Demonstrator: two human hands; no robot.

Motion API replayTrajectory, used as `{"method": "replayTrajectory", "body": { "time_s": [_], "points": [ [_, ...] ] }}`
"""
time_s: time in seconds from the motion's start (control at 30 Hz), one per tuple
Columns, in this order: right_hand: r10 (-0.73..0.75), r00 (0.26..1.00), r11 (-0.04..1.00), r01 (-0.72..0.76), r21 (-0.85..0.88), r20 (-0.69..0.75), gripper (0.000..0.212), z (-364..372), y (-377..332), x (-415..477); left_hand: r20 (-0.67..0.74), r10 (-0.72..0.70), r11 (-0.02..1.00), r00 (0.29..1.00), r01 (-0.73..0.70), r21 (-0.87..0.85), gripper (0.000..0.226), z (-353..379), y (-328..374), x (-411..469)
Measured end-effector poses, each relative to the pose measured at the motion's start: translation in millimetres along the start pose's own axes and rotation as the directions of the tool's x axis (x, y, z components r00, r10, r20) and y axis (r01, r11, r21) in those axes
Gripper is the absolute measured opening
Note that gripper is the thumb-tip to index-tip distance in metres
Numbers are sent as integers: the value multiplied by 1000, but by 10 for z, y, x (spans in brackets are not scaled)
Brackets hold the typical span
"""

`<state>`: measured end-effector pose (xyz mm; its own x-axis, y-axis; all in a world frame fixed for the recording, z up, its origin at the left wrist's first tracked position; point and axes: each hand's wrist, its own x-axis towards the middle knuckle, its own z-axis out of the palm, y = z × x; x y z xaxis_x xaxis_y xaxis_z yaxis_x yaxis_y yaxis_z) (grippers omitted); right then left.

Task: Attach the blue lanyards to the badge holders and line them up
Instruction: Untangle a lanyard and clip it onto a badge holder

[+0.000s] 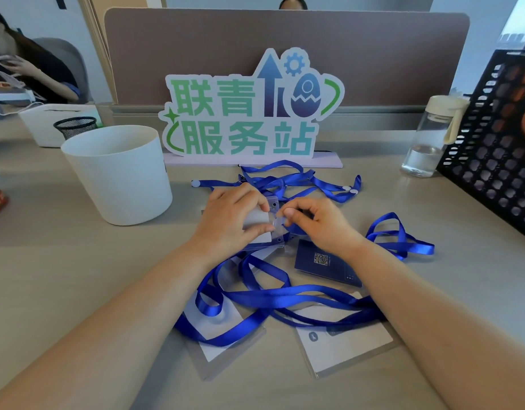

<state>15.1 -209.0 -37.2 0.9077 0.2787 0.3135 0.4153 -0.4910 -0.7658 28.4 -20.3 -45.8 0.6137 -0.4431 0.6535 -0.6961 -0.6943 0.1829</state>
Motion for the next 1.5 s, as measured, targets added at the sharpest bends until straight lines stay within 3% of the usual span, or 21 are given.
{"method": "replayTrajectory", "body": {
  "time_s": [0.23, 0.33, 0.6, 0.97, 1.1, 1.23, 1.5],
  "points": [
    [24, 1000, 997, -25, 79, 8, 21, 0, -29, -13, -15, -12, 1000, 1000, 11, -13, 34, -9, -9, 8],
    [13, 1000, 995, -13, 103, 3, 34, 6, -8, -17, -11, -19, 1000, 1000, 19, -14, 30, -21, -17, 11],
    [-110, 994, 994, 110, -17, 1, 40, 54, -73, -81, -39, -64, 998, 997, 64, -8, 38, -44, 24, 27],
    [-78, 994, 997, 77, -24, -71, 39, 87, -43, -67, 57, -288, 956, 956, 291, -45, 51, -176, 187, 96],
    [-78, 994, 997, 79, 11, -83, 36, 85, -49, -71, 129, -278, 961, 952, 277, 23, 35, -196, 146, 138],
    [-59, 996, 997, 63, 52, -65, 29, 77, -59, -68, 178, -239, 969, 954, 223, 106, 33, -239, 128, 171],
    [-55, 995, 998, 56, 20, -79, 35, 103, -69, -70, 314, -225, 974, 922, 202, 104, 12, -365, 149, 223]
  ]
}}
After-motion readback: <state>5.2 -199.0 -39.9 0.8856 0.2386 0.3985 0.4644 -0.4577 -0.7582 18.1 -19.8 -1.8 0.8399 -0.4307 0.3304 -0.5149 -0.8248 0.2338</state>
